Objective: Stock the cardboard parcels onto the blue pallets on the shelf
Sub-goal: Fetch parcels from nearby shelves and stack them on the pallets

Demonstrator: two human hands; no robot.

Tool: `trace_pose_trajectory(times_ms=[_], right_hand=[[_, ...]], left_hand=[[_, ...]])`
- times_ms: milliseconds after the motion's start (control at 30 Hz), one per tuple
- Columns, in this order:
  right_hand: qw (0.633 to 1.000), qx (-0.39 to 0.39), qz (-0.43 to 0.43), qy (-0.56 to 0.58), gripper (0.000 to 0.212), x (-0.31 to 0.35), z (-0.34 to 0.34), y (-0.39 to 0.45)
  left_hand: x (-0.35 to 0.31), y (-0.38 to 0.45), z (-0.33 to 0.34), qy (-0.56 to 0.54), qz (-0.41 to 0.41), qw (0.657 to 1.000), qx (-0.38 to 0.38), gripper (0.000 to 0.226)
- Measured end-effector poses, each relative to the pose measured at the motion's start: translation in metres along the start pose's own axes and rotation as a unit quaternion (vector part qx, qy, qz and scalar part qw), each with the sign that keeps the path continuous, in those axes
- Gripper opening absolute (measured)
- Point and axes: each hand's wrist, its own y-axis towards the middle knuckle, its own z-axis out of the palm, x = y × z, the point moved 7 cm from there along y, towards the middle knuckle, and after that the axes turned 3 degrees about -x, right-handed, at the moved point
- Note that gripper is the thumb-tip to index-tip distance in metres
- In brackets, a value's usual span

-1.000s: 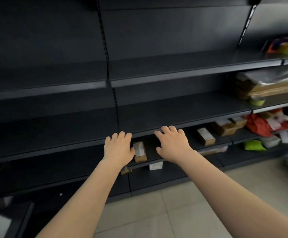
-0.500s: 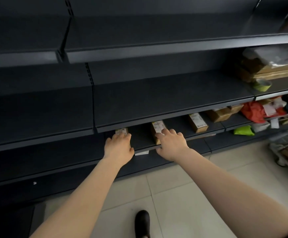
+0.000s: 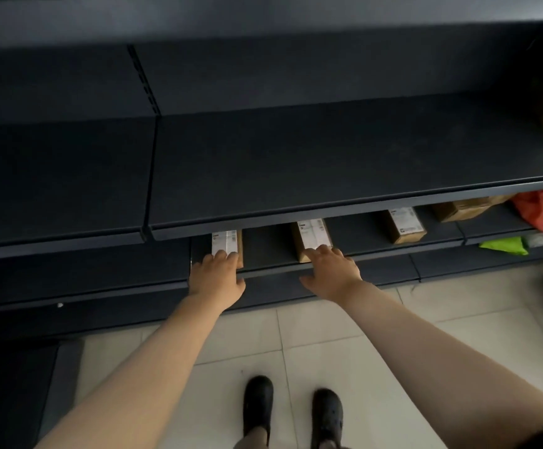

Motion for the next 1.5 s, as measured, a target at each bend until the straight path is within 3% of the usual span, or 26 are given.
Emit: trace_pose_trajectory(times_ms=[233, 633, 800, 967, 1100, 1233, 1300, 1400, 1500], right_hand=[[0.996, 0.018, 0.034, 0.075, 0.054, -0.043, 0.045, 0.069], [0.995, -0.079, 0.053, 0.028, 0.059, -0.092, 0.101, 0.199], [0.986, -0.136, 0.039, 0.087, 0.053, -0.095, 0.124, 0.221], [0.935, -0.239, 0.044, 0.258, 0.071, -0.084, 0.139, 0.219], [0.895, -0.19, 0.101, 0.391, 0.085, -0.076, 0.161, 0.233], [0.811, -0.103, 0.143, 0.558, 0.072, -0.068, 0.181, 0.24], [0.784, -0.088, 0.13, 0.601, 0.068, -0.058, 0.185, 0.241], [0.772, -0.086, 0.112, 0.62, 0.064, -0.046, 0.188, 0.242], [0.758, -0.087, 0.119, 0.636, 0.061, -0.044, 0.189, 0.241]], left_hand=[[-0.004, 0.057, 0.051, -0.074, -0.068, 0.995, 0.013, 0.047], [0.013, 0.15, 0.151, -0.034, -0.103, 0.993, -0.046, 0.05], [0.042, 0.174, 0.181, -0.031, -0.119, 0.988, -0.089, 0.053], [0.06, 0.182, 0.198, -0.073, -0.121, 0.981, -0.136, 0.046], [0.069, 0.181, 0.198, -0.148, -0.11, 0.961, -0.206, 0.048], [0.095, 0.18, 0.217, -0.388, -0.24, 0.875, -0.161, 0.088], [0.096, 0.183, 0.23, -0.474, -0.248, 0.836, -0.119, 0.078], [0.092, 0.183, 0.239, -0.501, -0.233, 0.825, -0.12, 0.059], [0.086, 0.18, 0.242, -0.515, -0.233, 0.815, -0.13, 0.058]])
